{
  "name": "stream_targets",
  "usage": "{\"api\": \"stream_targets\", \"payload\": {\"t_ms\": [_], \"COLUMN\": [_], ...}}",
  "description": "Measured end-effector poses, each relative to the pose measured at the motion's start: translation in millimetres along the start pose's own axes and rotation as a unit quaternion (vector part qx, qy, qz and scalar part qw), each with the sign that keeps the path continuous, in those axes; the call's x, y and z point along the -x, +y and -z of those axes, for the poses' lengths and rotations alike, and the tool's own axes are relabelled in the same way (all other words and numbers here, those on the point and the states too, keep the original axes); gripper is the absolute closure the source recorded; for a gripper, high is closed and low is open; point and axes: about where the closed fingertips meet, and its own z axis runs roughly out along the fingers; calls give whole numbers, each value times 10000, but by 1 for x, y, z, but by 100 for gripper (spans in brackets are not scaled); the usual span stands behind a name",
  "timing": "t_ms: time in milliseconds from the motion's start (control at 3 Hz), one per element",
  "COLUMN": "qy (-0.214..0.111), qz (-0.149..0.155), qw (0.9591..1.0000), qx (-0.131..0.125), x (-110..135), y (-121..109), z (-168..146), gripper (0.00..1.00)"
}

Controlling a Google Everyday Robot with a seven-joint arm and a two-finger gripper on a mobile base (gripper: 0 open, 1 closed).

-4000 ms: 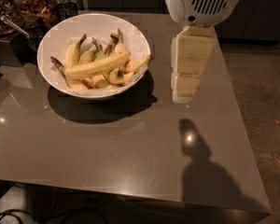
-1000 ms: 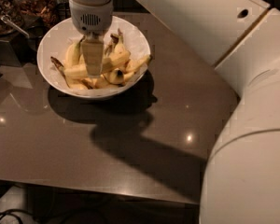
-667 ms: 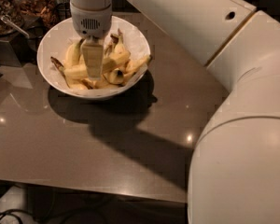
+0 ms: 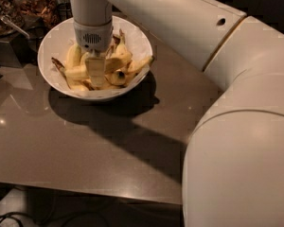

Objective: Pick banana from white bowl

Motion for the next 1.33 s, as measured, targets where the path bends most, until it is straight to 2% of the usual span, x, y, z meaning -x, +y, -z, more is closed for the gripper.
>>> {"api": "stream_targets", "payload": {"t_ms": [667,1000,1333], "qy": [51,50,-50], "qz": [-39,-40,-102], "qw": [10000,10000,9992], "qx": [-55,-56,-381], "x": [-7,-6,-7], "y": [7,7,17], "z": [-4,-3,28], "gripper": [100,100,100]}}
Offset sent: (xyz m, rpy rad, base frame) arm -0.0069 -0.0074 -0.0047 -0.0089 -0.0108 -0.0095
